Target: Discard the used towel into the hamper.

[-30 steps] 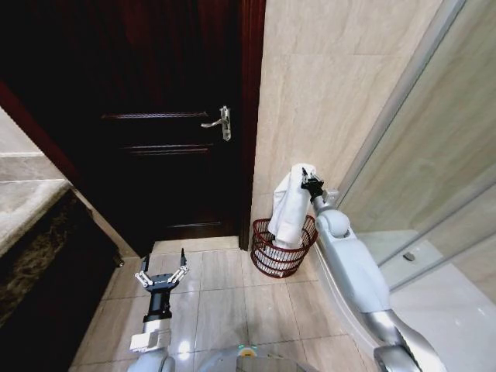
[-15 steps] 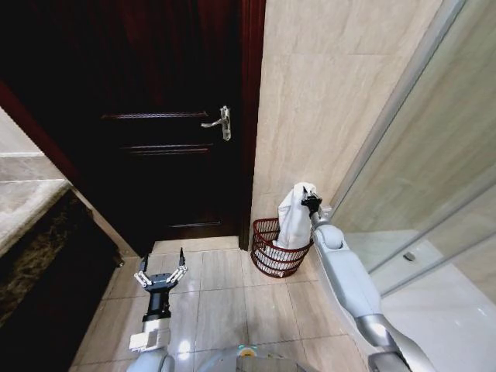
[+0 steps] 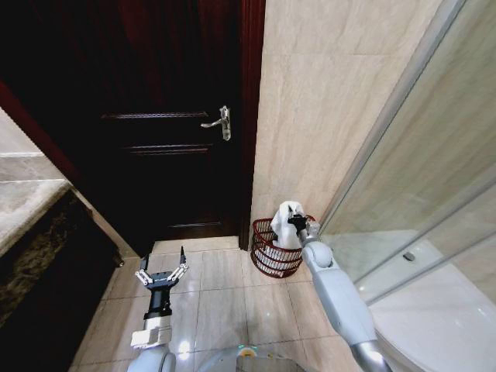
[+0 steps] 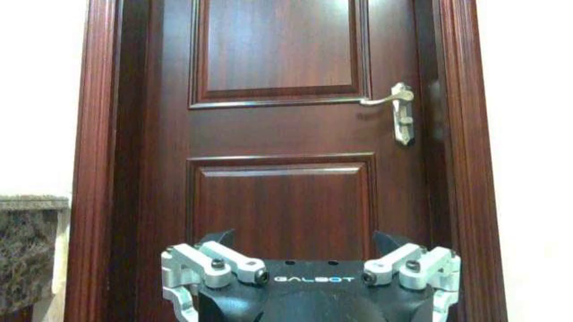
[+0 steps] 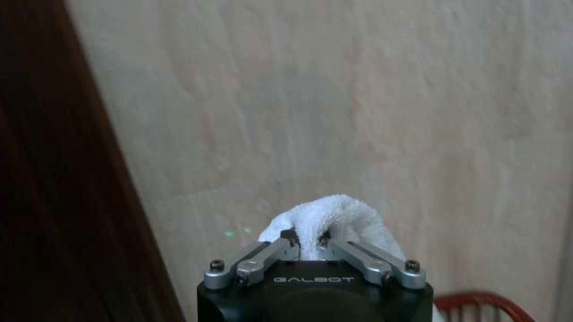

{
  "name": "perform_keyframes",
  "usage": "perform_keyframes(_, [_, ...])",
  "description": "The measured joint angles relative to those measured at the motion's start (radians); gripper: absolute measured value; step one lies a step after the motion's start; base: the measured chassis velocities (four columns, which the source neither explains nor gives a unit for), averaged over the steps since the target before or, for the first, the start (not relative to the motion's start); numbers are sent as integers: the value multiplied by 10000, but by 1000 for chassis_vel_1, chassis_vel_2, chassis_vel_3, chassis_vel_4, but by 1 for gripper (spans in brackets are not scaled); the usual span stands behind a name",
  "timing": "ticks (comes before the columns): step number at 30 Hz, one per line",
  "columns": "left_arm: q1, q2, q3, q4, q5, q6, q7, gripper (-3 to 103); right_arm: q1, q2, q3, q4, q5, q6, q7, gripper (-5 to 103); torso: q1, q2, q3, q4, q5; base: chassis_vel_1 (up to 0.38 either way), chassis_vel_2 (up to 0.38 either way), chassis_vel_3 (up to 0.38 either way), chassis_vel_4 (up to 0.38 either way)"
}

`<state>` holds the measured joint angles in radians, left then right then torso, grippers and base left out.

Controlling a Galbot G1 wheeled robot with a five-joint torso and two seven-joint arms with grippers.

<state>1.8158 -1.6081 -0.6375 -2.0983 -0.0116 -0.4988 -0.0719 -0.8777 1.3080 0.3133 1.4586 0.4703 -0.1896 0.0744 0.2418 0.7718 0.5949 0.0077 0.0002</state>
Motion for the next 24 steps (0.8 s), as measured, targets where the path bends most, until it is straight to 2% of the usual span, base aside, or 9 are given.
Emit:
perform_keyframes(5, [-14, 0, 63, 24, 16, -20, 0, 100, -147, -527, 333, -459, -64, -138, -34, 5, 0, 0, 0, -6, 0, 0, 0, 0, 0])
perform_keyframes(9, [-15, 0, 87, 76, 22, -77, 0, 100, -130, -801, 505, -1016, -722, 261, -175, 5, 0, 0, 0, -7, -1, 0, 0, 0, 0])
perform_keyframes(11, [23, 0, 86, 90, 23, -141, -1, 100, 109, -915, 618, -1550, -1684, 962, -190, 5, 0, 0, 1, -5, 2, 0, 0, 0, 0])
perform_keyframes(14, [67, 0, 68, 99, 23, -183, -2, 100, 199, -935, 600, -1558, -2057, 1293, -231, 5, 0, 0, 0, -3, -8, 0, 0, 0, 0])
perform_keyframes(24, [76, 0, 56, 110, 48, -207, -11, 100, -646, -275, -205, 77, -1270, 167, -461, 5, 0, 0, 0, -3, -4, 0, 0, 0, 0])
